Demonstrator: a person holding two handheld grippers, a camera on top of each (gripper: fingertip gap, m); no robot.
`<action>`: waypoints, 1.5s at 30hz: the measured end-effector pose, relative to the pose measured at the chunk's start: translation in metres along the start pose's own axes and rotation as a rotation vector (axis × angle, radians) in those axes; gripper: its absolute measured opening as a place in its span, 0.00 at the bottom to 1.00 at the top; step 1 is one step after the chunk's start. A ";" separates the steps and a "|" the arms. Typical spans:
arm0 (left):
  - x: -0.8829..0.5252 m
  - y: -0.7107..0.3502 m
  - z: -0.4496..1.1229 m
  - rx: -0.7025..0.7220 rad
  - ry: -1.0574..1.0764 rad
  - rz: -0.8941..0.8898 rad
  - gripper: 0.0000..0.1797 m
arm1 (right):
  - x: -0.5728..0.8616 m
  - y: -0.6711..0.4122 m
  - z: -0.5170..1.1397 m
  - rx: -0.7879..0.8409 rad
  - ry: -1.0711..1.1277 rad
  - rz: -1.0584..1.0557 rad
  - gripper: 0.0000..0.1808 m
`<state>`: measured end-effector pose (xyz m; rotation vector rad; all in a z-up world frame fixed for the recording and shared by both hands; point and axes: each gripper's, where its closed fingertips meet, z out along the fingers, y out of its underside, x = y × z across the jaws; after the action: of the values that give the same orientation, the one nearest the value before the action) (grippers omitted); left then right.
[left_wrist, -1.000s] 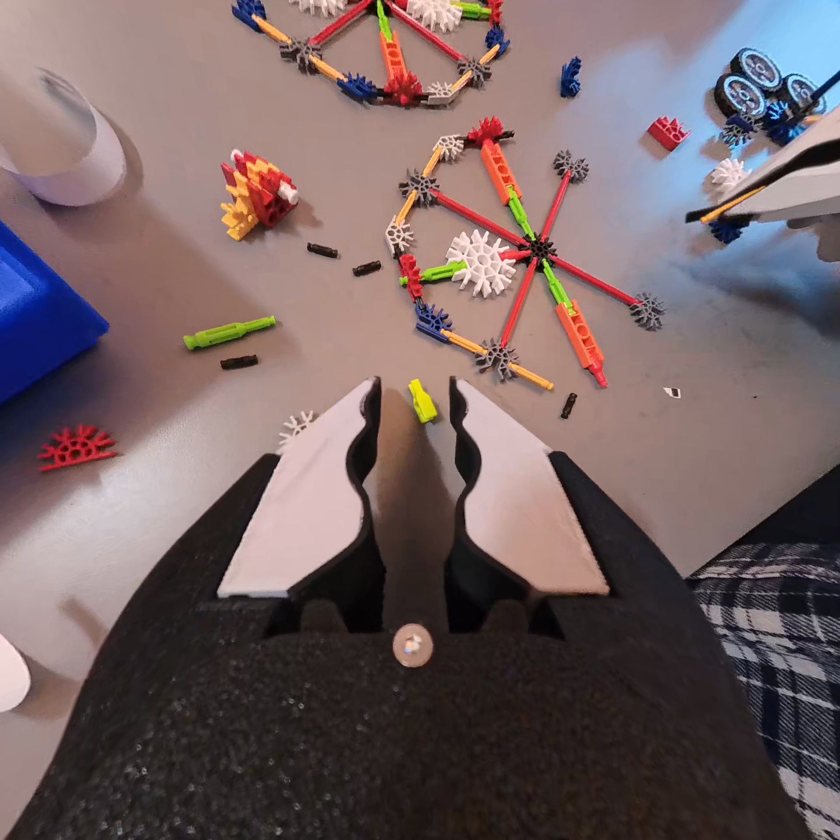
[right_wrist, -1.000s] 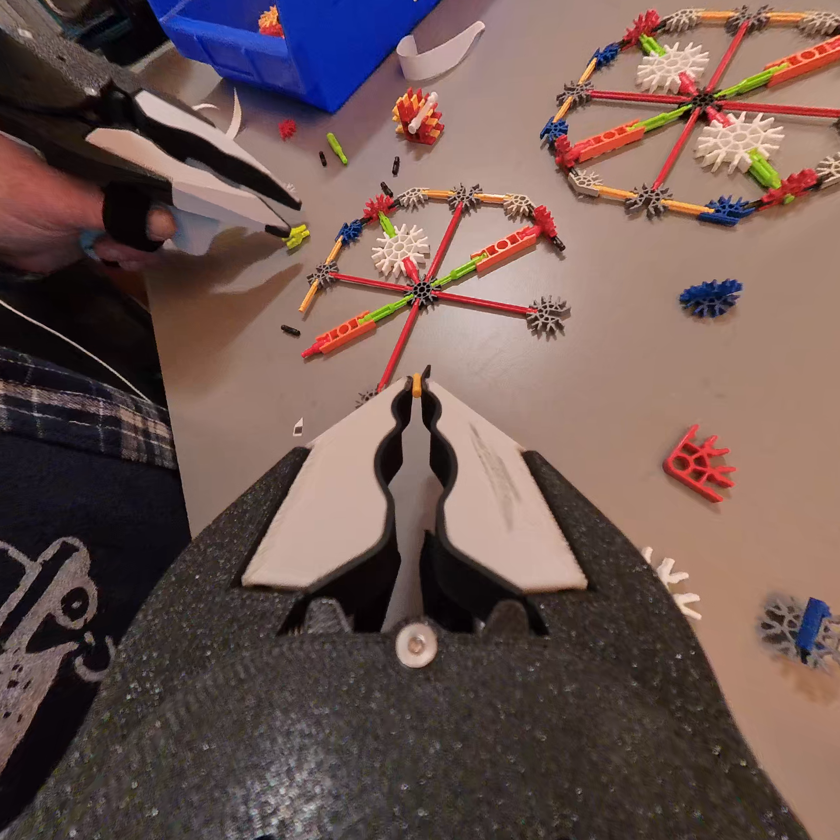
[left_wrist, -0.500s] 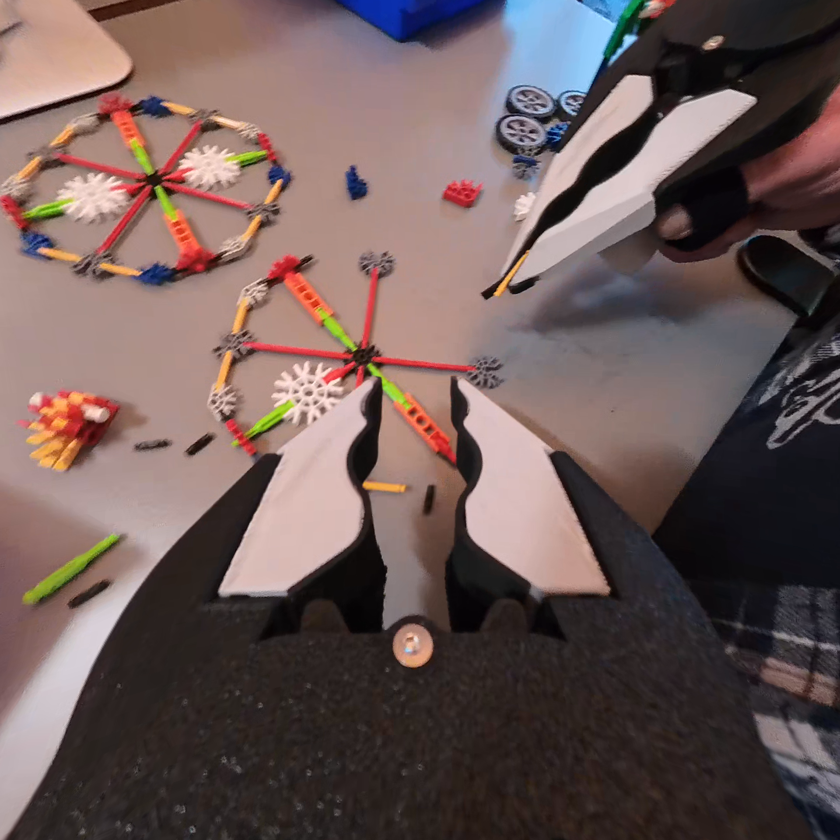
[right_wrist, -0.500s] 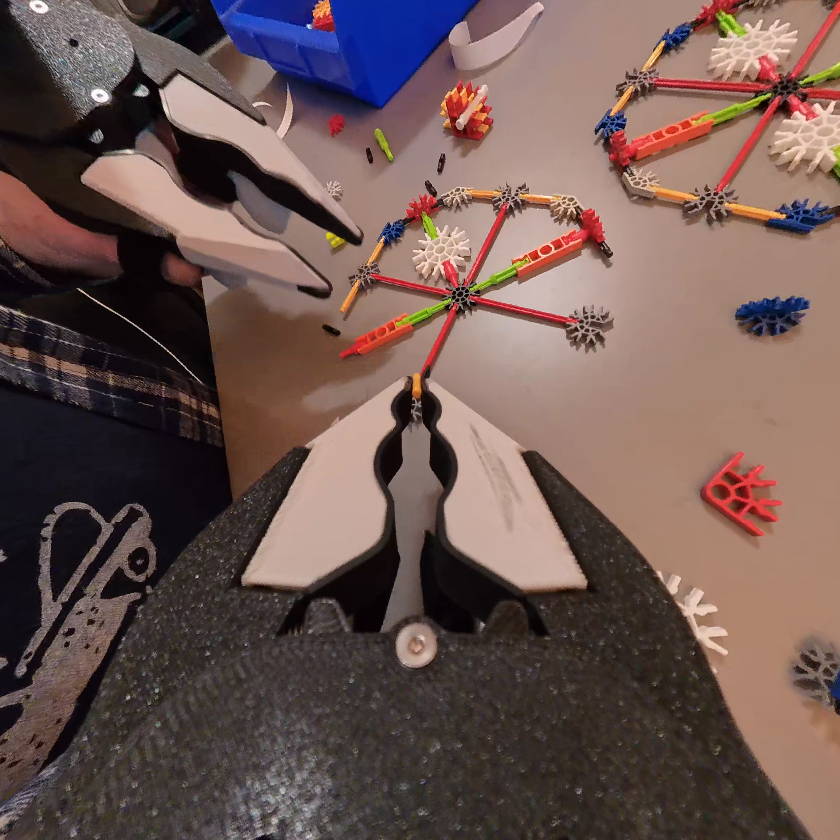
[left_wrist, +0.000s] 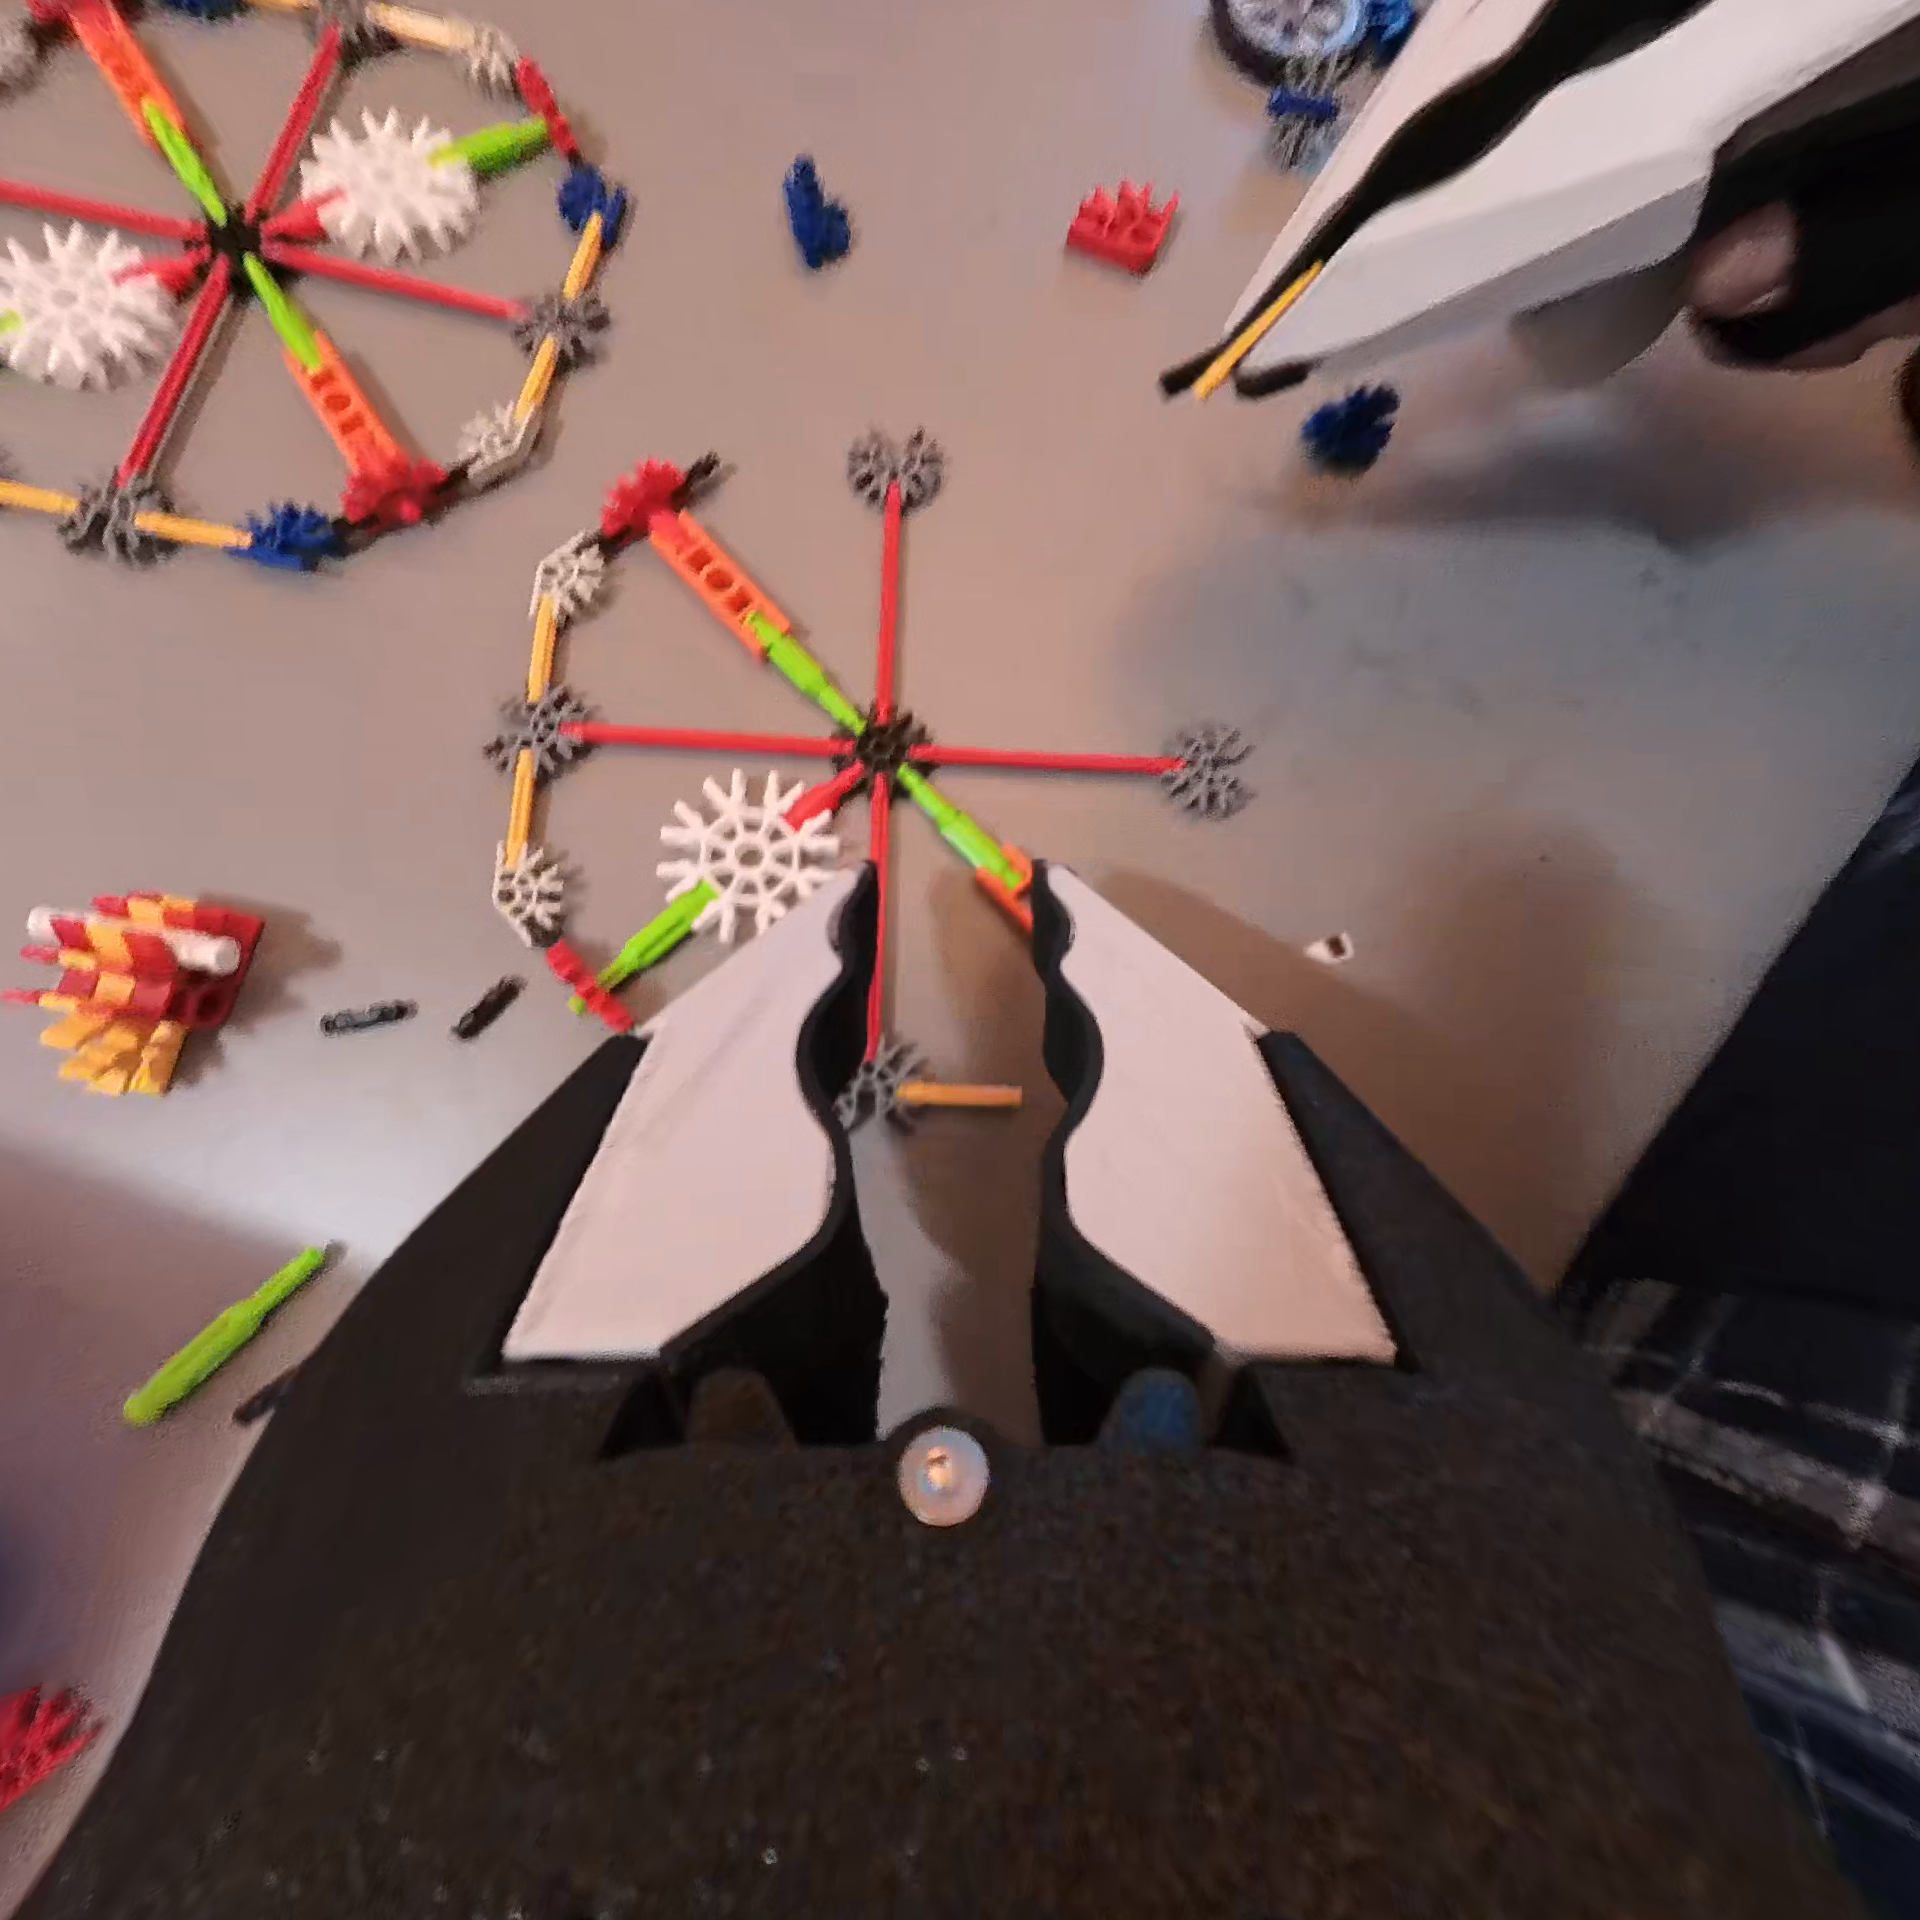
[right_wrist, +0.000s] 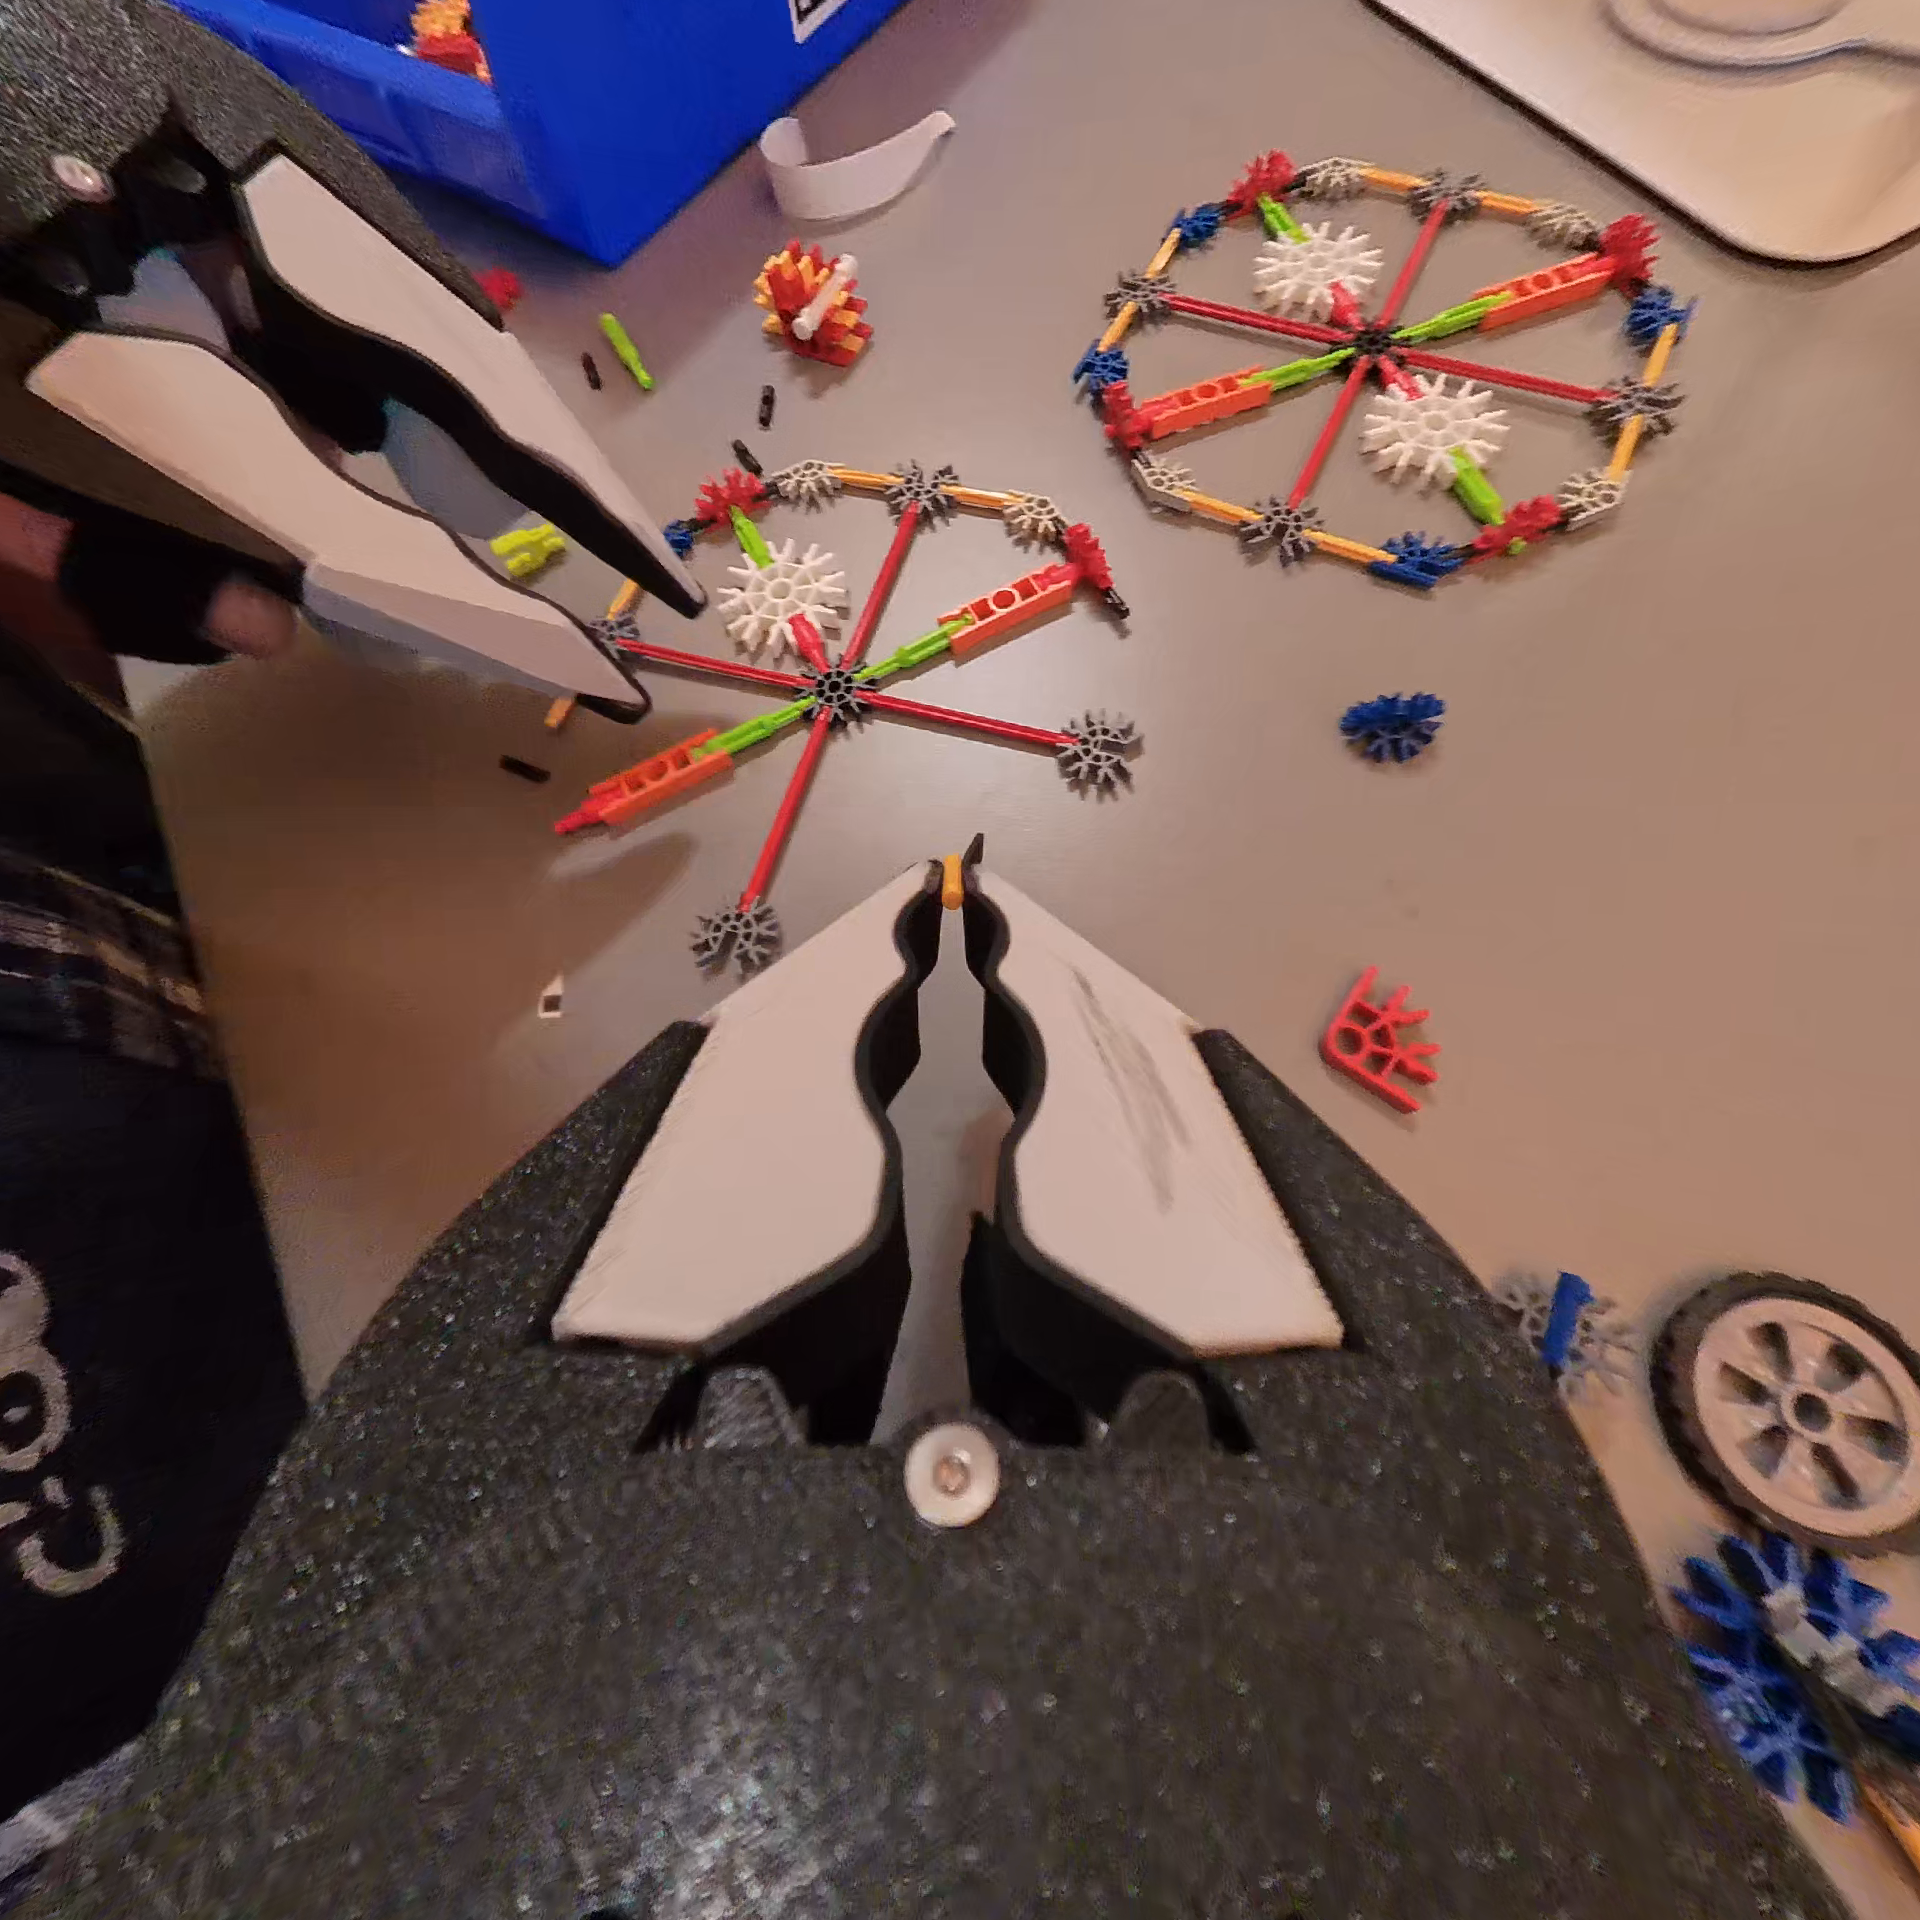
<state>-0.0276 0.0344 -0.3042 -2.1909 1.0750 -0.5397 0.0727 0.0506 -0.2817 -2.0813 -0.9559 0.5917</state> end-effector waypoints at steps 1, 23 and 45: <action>-0.002 0.006 -0.001 -0.019 0.003 -0.012 0.15 | 0.002 0.001 0.001 -0.002 0.020 -0.011 0.01; 0.015 0.013 -0.002 -0.051 0.101 -0.012 0.16 | 0.032 -0.007 0.045 -0.040 0.130 -0.060 0.01; 0.015 0.008 0.000 -0.032 0.137 0.013 0.16 | 0.039 -0.003 0.055 -0.088 0.188 -0.095 0.00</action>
<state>-0.0233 0.0184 -0.3089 -2.1992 1.1764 -0.6788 0.0593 0.1068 -0.3161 -2.1123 -0.9804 0.3040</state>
